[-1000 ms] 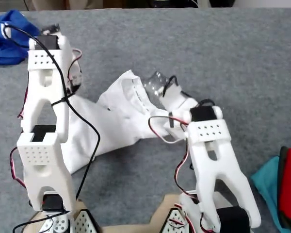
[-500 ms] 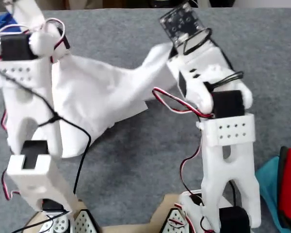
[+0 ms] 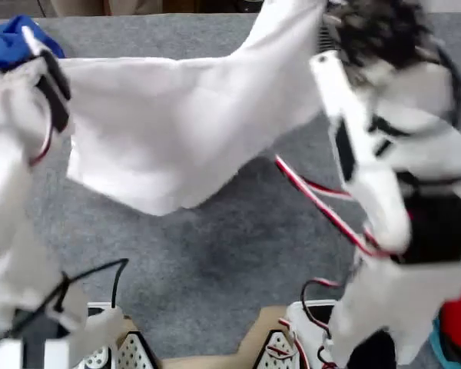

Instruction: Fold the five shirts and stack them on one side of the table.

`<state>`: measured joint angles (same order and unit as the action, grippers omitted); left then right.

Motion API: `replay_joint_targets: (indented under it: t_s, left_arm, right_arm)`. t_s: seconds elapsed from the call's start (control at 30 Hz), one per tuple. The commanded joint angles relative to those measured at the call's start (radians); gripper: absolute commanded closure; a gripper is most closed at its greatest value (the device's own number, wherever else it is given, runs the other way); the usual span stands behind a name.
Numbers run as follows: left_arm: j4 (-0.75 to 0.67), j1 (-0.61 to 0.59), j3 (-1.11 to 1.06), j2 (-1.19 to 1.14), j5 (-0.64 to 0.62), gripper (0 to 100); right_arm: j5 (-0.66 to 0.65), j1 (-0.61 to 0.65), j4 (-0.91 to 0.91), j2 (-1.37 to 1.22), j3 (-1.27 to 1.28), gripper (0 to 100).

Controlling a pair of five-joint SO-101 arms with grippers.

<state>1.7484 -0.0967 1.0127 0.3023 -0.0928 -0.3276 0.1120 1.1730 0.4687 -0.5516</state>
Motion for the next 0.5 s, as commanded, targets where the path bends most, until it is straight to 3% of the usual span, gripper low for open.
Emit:
replay_joint_targets:
  t_s: [0.0,0.27,0.47]
  left_arm:
    - [0.011,0.005,0.034,0.093,0.035,98]
    - [0.011,0.002,0.035,0.219,0.035,98]
    - [0.009,0.000,0.035,0.303,0.037,98]
  right_arm:
    - [-0.044,-0.024,0.063,0.036,-0.188,99.3]
    - [-0.155,-0.022,0.192,0.036,-0.452,99.4]
    - [-0.233,-0.021,0.149,0.031,-0.596,99.4]
